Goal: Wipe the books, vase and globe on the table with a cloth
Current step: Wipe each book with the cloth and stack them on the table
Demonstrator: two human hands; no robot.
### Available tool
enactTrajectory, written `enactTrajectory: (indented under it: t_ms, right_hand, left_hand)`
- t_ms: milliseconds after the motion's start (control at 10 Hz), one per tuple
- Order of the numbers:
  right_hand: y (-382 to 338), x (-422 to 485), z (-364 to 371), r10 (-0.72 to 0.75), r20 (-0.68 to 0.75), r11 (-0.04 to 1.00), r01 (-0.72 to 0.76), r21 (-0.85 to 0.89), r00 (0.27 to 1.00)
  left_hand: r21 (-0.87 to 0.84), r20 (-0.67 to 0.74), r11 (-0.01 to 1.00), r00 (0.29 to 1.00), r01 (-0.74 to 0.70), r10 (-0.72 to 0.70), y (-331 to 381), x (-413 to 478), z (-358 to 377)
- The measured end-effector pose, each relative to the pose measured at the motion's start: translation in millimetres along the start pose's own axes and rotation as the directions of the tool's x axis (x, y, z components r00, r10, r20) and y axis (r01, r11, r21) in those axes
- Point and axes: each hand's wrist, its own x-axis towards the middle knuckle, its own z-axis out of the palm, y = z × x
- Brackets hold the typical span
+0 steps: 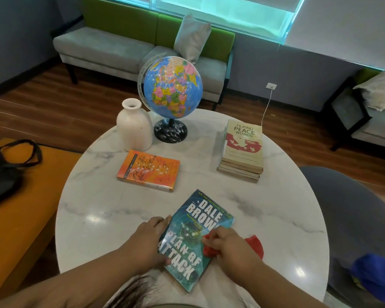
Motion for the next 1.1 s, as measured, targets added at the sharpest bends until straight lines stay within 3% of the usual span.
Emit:
enactTrajectory:
  t_ms: [100, 200, 300, 400, 500, 600, 700, 800, 900, 1000, 1100]
  right_hand:
    - [4.6, 2.1, -5.5, -0.045, -0.133, 0.999, 0.043, -0.024, 0.990]
    - [12.9, 0.7, -1.8, 0.003, -0.248, 0.996, -0.026, -0.090, 0.969]
    - [8.5, -10.0, 8.9, -0.151, -0.136, 0.978, 0.128, -0.163, 0.979]
    - [6.9, -4.4, 3.1, -0.168, -0.170, 0.981, 0.148, -0.126, 0.971]
    - [9.0, -1.4, 1.9, 0.077, -0.169, 0.985, -0.049, 0.165, 0.983]
    - [2.4, -11.9, 13.3, -0.023, -0.024, 0.997, 0.024, 0.076, 0.999]
    - [12.6, -0.6, 5.4, 0.048, -0.064, 0.987, -0.037, 0.157, 0.997]
    - [21.2, 22.5, -20.7, 0.215, -0.253, 0.964, -0.164, 0.209, 0.943]
    - [18.8, 34.1, -17.0, 0.087, -0.264, 0.996, -0.081, 0.033, 0.961]
    - [11.7, 39.5, -13.0, 0.077, -0.213, 0.996, -0.066, 0.058, 0.974]
    - [15.5, 45.7, -13.2, 0.108, -0.301, 0.991, -0.079, 0.108, 0.947]
  left_hand:
    - [0.001, -0.003, 1.000, 1.000, -0.006, 0.006, 0.1, 0.0, -0.3]
    - [0.005, -0.002, 1.000, 1.000, -0.004, 0.004, -0.2, 0.4, 0.4]
    - [0.004, -0.002, 1.000, 1.000, -0.003, 0.003, -0.8, 0.9, 0.2]
    - [0.002, -0.003, 1.000, 1.000, -0.006, 0.006, -0.8, 1.3, -0.5]
    - [0.003, -0.002, 1.000, 1.000, -0.007, 0.007, -0.1, 1.7, -0.7]
    - [0.004, 0.000, 1.000, 1.000, -0.002, 0.002, -1.4, 1.6, -0.1]
    - [0.008, -0.005, 1.000, 1.000, -0.006, 0.006, -2.5, 2.1, 1.0]
    - [0.012, -0.011, 1.000, 1.000, -0.003, 0.003, -1.8, 1.9, 1.4]
    - [0.012, -0.013, 1.000, 1.000, 0.001, -0.001, -1.3, 1.8, 1.1]
    - [0.008, -0.014, 1.000, 1.000, 0.005, -0.005, -1.9, 1.8, 1.5]
    - [0.001, -0.013, 1.000, 1.000, 0.008, -0.008, -1.6, 1.4, 1.8]
